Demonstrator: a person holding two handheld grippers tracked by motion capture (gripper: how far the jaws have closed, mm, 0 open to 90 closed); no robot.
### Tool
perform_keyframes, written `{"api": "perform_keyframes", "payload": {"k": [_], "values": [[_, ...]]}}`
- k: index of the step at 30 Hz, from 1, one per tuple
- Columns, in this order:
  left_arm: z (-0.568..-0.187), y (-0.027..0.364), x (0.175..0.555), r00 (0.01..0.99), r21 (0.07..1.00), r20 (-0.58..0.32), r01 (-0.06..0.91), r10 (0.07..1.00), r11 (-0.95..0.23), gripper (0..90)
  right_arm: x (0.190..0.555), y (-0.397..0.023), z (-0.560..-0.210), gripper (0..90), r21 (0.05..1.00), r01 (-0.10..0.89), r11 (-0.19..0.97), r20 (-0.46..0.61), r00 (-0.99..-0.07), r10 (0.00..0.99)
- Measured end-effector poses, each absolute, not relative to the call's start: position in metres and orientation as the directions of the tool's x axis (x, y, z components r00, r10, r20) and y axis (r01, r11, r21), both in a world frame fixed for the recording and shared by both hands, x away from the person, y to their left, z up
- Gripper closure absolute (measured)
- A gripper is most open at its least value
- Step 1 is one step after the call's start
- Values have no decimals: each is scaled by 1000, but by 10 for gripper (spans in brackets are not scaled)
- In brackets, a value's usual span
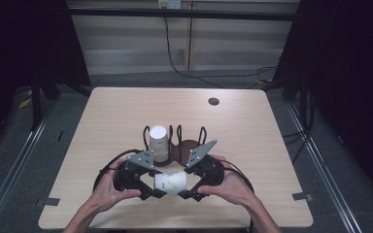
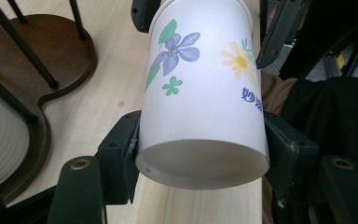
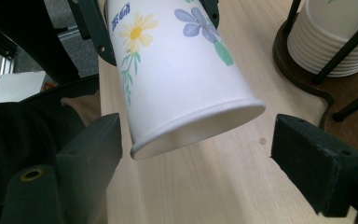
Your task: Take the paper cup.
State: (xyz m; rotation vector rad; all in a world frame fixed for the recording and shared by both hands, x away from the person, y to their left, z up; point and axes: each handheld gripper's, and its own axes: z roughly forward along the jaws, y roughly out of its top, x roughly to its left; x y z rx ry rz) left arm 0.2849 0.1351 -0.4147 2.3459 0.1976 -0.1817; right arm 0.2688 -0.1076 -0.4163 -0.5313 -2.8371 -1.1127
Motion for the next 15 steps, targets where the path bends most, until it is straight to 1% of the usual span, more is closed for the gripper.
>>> {"api": "perform_keyframes", "payload": {"k": [8, 14, 15], "values": [[-416, 137, 285, 979, 695, -180, 196, 97, -692, 369, 269, -114, -415, 159, 673, 344, 654, 178, -935, 308], [-414, 139, 285, 975, 722, -182, 220, 126, -656, 367, 270, -118, -416, 157, 688, 355, 633, 184, -929, 320], [-413, 140, 285, 977, 724, -179, 213, 119, -656, 367, 270, -118, -416, 156, 691, 360, 627, 192, -928, 320]]}}
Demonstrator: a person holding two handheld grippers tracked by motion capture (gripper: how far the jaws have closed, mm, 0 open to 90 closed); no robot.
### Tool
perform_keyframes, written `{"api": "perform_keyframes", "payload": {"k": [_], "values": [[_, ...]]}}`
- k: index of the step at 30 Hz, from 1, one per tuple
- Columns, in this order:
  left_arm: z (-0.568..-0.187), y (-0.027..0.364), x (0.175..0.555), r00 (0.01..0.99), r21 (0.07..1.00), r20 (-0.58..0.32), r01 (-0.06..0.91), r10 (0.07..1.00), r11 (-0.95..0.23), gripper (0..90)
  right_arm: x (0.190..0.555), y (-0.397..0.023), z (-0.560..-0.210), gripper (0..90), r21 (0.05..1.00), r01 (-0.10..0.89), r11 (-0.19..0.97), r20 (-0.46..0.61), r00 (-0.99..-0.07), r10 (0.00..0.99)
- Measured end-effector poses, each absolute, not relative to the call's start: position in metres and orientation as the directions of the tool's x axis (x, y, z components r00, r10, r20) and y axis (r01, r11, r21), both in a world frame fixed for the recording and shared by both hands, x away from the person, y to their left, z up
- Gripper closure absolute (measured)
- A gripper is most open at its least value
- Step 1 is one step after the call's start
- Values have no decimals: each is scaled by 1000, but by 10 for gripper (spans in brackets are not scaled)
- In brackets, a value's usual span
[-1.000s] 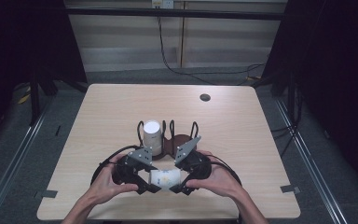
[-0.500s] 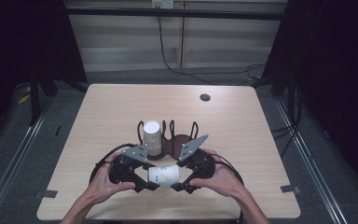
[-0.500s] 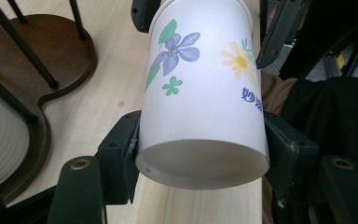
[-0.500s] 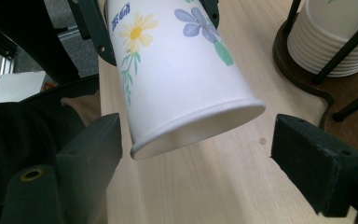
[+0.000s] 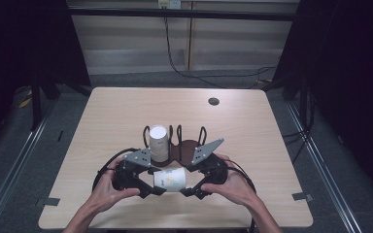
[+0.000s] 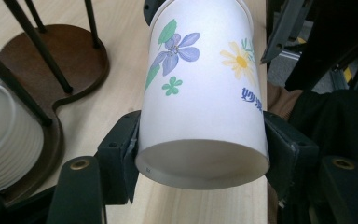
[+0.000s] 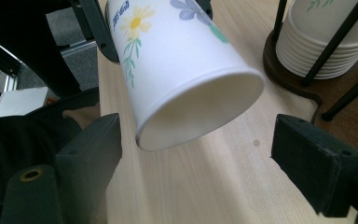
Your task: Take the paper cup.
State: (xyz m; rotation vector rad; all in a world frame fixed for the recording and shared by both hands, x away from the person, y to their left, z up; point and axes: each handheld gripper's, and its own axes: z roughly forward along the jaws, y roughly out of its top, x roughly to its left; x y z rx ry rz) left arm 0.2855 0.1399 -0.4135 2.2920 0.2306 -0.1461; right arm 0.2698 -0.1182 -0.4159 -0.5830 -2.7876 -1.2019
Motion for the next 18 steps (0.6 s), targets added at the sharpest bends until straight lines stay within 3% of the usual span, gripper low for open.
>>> {"api": "perform_keyframes", "payload": {"k": [18], "values": [[-417, 143, 284, 978, 770, -169, 207, 120, -603, 368, 271, -133, -412, 155, 767, 397, 505, 238, -906, 351]]}}
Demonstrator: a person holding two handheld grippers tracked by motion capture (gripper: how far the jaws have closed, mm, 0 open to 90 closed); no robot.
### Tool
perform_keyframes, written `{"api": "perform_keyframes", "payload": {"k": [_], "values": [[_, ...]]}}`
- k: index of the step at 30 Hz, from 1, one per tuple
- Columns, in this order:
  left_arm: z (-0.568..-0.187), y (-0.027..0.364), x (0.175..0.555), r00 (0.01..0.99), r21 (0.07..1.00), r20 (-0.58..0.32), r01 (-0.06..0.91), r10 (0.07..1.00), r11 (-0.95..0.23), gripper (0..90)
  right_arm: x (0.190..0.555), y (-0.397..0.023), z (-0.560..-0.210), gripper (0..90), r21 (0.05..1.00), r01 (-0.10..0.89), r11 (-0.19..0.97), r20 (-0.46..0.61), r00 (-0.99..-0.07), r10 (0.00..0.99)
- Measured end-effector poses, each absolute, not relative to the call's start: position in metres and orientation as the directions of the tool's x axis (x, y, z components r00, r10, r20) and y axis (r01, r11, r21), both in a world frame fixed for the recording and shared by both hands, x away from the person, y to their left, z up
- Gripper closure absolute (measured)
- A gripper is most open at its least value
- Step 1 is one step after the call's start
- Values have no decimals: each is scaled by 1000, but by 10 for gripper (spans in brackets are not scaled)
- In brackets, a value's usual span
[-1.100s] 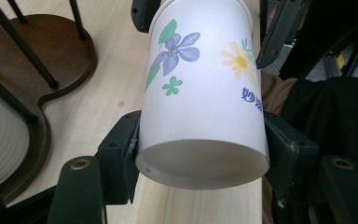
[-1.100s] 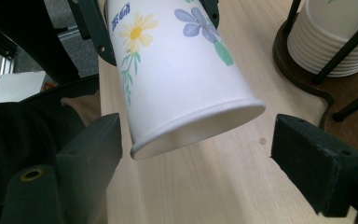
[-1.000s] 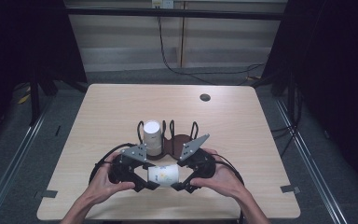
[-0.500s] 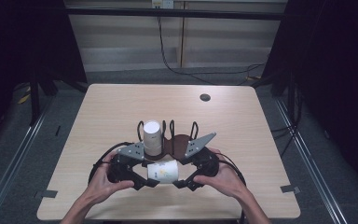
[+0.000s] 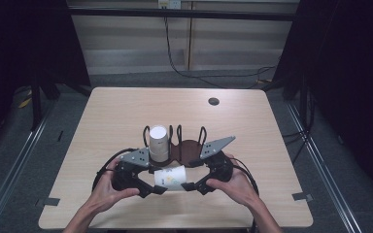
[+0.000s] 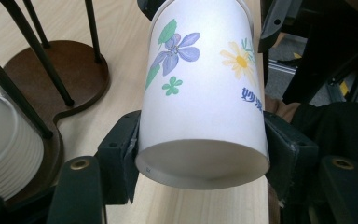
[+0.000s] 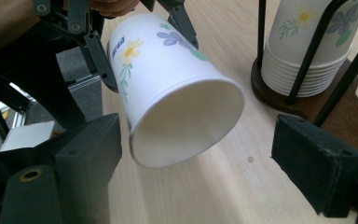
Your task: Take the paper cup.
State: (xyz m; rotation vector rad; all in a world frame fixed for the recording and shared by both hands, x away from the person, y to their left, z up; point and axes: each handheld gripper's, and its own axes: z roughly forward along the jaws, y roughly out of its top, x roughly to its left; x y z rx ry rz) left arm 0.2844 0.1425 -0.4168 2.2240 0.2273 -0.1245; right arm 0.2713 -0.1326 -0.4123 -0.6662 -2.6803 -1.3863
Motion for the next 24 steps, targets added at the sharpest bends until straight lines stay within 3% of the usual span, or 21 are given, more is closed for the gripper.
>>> {"api": "perform_keyframes", "payload": {"k": [24], "values": [[-410, 149, 282, 974, 845, -183, 225, 134, -485, 368, 270, -146, -412, 137, 868, 388, 309, 269, -892, 364]]}}
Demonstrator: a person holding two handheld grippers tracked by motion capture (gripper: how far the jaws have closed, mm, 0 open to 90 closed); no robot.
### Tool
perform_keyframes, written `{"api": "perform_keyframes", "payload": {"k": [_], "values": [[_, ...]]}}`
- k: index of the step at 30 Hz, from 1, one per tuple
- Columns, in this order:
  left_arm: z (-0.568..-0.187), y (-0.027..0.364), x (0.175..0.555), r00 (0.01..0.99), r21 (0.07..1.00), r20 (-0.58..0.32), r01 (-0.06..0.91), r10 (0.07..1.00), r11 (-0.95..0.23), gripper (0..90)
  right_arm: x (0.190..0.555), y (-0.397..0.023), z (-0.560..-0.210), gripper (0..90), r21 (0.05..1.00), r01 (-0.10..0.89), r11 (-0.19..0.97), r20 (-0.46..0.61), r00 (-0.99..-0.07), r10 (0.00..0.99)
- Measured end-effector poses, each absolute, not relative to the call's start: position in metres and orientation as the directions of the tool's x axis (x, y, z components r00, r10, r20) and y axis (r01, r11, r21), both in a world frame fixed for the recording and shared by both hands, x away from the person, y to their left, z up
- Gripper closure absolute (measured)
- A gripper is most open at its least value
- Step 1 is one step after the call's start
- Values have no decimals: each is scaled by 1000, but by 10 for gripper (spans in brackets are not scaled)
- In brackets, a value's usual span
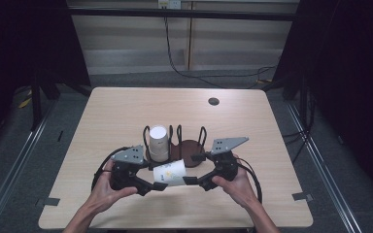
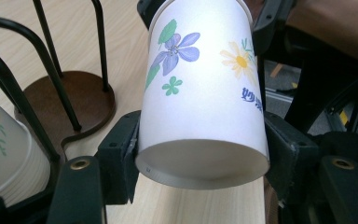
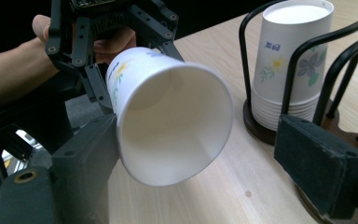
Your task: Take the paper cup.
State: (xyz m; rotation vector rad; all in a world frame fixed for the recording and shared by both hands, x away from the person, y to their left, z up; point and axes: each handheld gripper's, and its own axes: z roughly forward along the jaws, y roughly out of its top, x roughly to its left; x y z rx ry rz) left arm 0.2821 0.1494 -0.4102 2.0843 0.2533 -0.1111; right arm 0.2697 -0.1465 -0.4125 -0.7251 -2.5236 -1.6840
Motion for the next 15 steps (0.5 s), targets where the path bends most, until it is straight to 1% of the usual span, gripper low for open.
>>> {"api": "perform_keyframes", "payload": {"k": [4, 8, 15], "values": [[-409, 151, 282, 971, 852, -188, 237, 151, -466, 368, 270, -144, -414, 137, 873, 389, 295, 272, -890, 367], [-408, 151, 281, 971, 859, -189, 236, 147, -454, 368, 269, -143, -414, 138, 884, 377, 276, 270, -894, 357], [-408, 149, 279, 976, 871, -170, 213, 135, -443, 369, 268, -141, -413, 151, 898, 362, 248, 271, -902, 335]]}}
